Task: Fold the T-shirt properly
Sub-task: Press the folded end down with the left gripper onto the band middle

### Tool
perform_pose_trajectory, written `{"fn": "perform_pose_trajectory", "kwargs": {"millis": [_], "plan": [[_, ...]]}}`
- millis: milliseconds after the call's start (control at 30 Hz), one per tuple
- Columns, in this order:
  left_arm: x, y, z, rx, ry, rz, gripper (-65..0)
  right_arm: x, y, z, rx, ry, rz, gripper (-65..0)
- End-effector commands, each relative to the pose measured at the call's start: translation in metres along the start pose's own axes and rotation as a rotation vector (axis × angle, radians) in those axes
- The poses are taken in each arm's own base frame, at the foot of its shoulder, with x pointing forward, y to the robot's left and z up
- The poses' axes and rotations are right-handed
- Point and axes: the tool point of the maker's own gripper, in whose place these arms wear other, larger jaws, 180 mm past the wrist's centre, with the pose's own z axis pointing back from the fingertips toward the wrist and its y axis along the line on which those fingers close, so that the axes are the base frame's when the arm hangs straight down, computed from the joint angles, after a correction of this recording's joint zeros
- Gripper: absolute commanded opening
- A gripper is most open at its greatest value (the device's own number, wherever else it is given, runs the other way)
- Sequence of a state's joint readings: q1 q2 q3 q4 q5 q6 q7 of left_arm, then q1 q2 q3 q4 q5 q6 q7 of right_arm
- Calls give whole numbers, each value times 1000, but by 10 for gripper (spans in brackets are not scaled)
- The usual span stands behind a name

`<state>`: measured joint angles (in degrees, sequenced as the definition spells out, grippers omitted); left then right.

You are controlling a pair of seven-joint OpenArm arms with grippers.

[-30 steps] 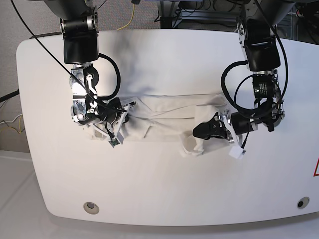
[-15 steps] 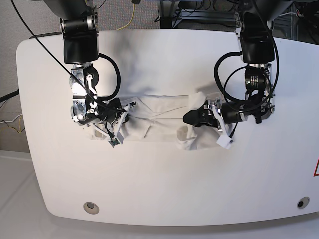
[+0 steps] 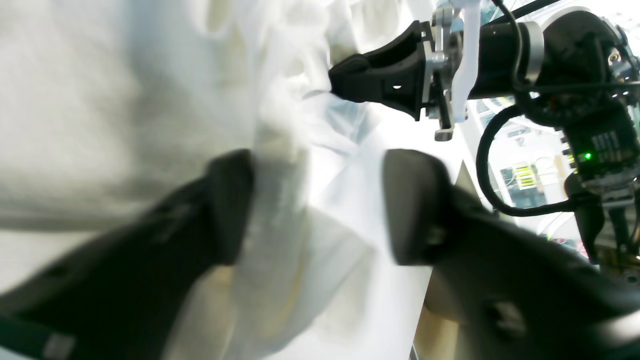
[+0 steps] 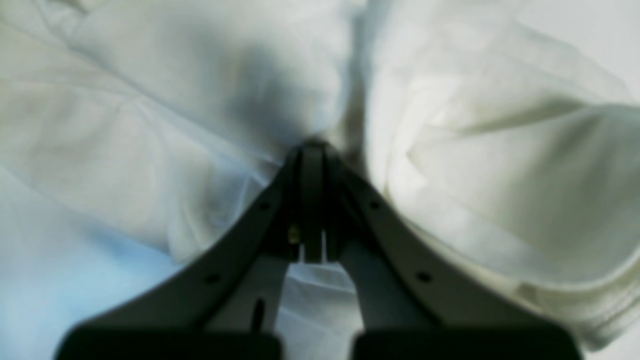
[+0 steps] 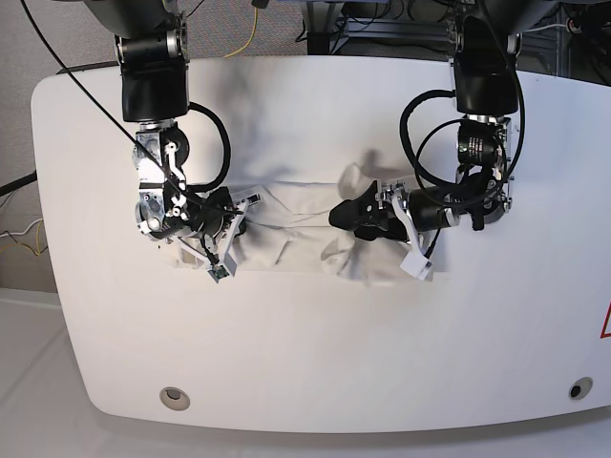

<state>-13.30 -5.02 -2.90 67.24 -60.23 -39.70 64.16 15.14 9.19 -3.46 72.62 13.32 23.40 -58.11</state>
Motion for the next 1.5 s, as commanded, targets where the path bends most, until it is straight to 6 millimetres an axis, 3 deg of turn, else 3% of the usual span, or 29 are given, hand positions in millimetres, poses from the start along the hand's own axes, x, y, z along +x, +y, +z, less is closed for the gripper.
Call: {"fn": "perform_pose_trajectory", "kwargs": {"millis": [0,300,500,633,800,1100,1333,1467], "plan": [[24,-9,2,-25,-60,-40,-149,-38,-1,-5,-17,153,10,-650],[30,-11,3,-32,-72,-47,-119,-38,-1,-5,-17,153,10,-650],[49,-28,8,-83,-132,-75,-118,-39,-1,-5,-17,154,10,-650],[69,-39,24,-106,-173,-130,-118,-39,-1,-5,-17,154,10,-650],[86,-41,40,-128,-226,-45,-118,-39,-2,-5,-17,154,8,-650],[108,-21,79,-51,-246,44,-118,-29,-2,0,-26,124,20,-650],[107,-3,103,29,-224,36,-118,-21,-2,5,-34,101,30,-650],[93,6,110,58,-203,55,-118,-22,-1,4,-32,102,29,-650]]}}
